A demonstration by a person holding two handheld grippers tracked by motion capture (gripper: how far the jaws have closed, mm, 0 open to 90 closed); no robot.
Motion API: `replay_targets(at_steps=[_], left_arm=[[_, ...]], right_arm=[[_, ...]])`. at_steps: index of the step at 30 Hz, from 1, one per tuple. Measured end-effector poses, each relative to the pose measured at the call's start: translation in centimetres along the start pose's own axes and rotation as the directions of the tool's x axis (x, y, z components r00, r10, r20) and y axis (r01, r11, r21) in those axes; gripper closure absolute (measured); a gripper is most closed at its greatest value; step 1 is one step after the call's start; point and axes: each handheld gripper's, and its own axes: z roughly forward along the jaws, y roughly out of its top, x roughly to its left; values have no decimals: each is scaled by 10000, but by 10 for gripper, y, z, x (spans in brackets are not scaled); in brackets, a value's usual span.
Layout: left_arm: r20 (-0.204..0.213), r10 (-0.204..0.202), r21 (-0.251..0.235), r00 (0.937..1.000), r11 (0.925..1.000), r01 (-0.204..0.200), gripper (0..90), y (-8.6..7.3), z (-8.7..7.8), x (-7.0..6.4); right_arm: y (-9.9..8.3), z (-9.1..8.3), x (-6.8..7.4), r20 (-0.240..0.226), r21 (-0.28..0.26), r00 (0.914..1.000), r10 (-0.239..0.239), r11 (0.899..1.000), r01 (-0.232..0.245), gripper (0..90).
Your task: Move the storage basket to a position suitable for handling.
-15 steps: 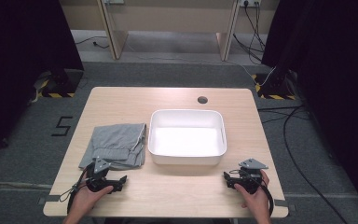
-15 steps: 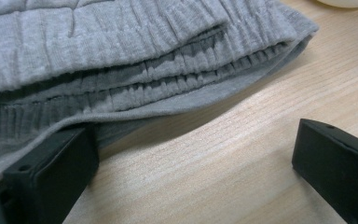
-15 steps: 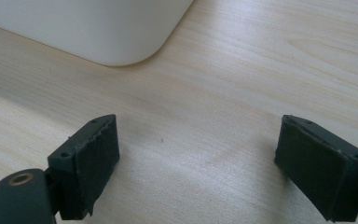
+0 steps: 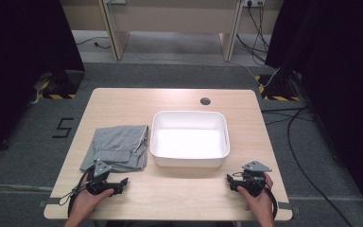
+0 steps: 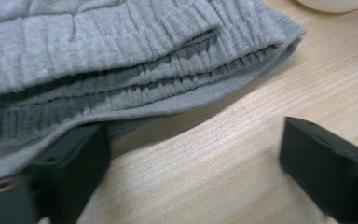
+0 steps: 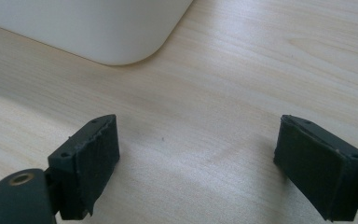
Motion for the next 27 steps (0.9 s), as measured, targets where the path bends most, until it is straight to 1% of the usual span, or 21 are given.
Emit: replay_targets(at_steps=[1, 2, 3, 4, 5, 6, 7, 8, 9, 10, 11, 13, 17, 19, 21, 23, 24, 27], left_arm=[[3, 19, -85, 10000, 10000, -19, 175, 1, -2, 0], [14, -51, -243, 10000, 9997, 51, 190, 3, -5, 0], [53, -227, -566, 9997, 9981, 230, 156, 7, -11, 1], [53, -227, -566, 9997, 9981, 230, 167, 7, -11, 1], [48, -226, -804, 9997, 9965, 229, 151, 14, -16, 4], [48, -226, -804, 9997, 9965, 229, 154, 14, -16, 4], [-119, -128, -1001, 9998, 9949, 116, 156, 21, -19, 8], [-119, -128, -1001, 9998, 9949, 116, 154, 21, -19, 8], [-215, -277, -1150, 9994, 9931, 251, 154, 28, -20, 13], [-255, -326, -1194, 9991, 9924, 294, 154, 31, -20, 15], [-255, -326, -1194, 9991, 9924, 294, 154, 31, -20, 15], [-381, -309, -1192, 9988, 9925, 261, 154, 37, -20, 19], [-447, -377, -1228, 9983, 9919, 320, 153, 48, -17, 23], [-492, -405, -1182, 9980, 9924, 344, 153, 52, -12, 25], [-564, -404, -1009, 9976, 9943, 345, 153, 59, -3, 30], [-692, -498, -996, 9964, 9941, 428, 154, 63, 4, 34], [-692, -498, -996, 9964, 9941, 428, 155, 63, 4, 34], [-794, -715, -847, 9943, 9943, 647, 155, 70, 13, 44]], right_arm=[[0, 0, 0, 2, -7, 10000, -19, 10000, 19, 147], [0, 0, 0, 0, 4, 10000, 16, 10000, -16, 148], [0, 0, 0, -5, -7, 10000, 27, 10000, -27, 151], [0, 0, 0, -5, -7, 10000, 27, 10000, -27, 151], [-1, -1, 2, 68, 1, 9998, 168, 9999, -168, 151], [-1, -1, 2, 68, 1, 9998, 168, 9999, -168, 151], [-1, -1, 4, 71, 7, 9999, 113, 9999, -113, 151], [-1, -1, 6, 42, -2, 9999, 91, 10000, -91, 151], [-1, -1, 8, 42, -19, 9999, 94, 10000, -94, 151], [-1, -2, 10, 39, 7, 10000, 23, 10000, -23, 151], [-2, -2, 12, -19, -9, 10000, 26, 10000, -26, 151], [-2, -2, 14, -56, 23, 10000, 54, 10000, -53, 151], [-3, -3, 19, -37, 21, 10000, -3, 10000, 3, 151], [-4, -4, 22, 1, 13, 10000, 87, 10000, -87, 151], [-5, -5, 26, -52, 2, 10000, -5, 10000, 5, 150], [-5, -5, 26, -93, -16, 9999, -121, 9999, 121, 148], [-5, -5, 26, -93, -16, 9999, -121, 9999, 121, 148], [-5, -5, 27, -139, 8, 9999, -80, 10000, 81, 142]])
